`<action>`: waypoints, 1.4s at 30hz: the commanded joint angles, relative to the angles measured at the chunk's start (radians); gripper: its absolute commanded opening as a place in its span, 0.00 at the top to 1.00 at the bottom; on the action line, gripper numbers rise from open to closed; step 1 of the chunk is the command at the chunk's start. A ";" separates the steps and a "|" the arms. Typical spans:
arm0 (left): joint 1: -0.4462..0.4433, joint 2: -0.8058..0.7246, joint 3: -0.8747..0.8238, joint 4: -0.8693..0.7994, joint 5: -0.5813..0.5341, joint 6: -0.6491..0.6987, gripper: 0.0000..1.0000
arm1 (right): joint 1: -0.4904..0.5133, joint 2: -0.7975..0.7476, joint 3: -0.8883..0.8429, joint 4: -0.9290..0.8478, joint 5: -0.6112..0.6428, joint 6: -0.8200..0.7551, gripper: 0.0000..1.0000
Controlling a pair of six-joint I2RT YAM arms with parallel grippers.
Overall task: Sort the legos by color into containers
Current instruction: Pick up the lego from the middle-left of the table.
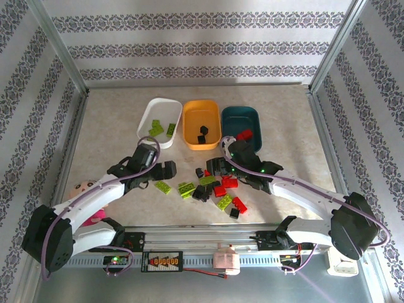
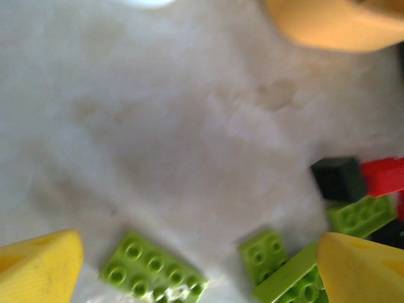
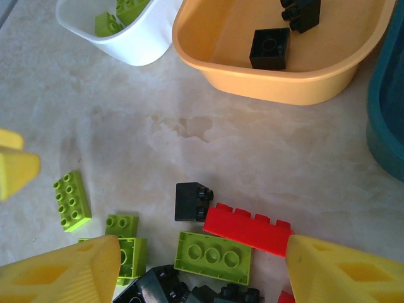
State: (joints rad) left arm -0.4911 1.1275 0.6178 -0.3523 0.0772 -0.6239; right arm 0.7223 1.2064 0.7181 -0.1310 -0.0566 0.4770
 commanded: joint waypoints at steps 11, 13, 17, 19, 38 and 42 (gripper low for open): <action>-0.014 0.066 -0.118 0.136 0.040 -0.320 0.18 | 0.007 -0.043 -0.023 0.008 0.050 0.008 0.30; -0.028 0.085 -0.109 0.126 0.036 -0.328 0.21 | 0.003 -0.046 -0.028 0.010 0.051 0.005 0.30; -0.052 0.114 -0.076 0.056 0.003 -0.322 0.26 | -0.002 -0.047 -0.035 0.014 0.049 0.002 0.30; -0.060 0.132 -0.056 0.022 -0.011 -0.308 0.28 | -0.005 -0.052 -0.045 0.019 0.049 0.003 0.30; -0.193 0.470 0.197 -0.235 -0.083 -0.064 0.58 | -0.040 -0.111 -0.120 0.052 0.030 0.014 0.30; -0.201 0.464 0.190 -0.233 -0.104 -0.066 0.72 | -0.044 -0.108 -0.121 0.057 0.020 0.018 0.30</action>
State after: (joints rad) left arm -0.6674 1.5631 0.8227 -0.5999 -0.0578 -0.7136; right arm 0.6888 1.1076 0.6121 -0.1009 -0.0315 0.4770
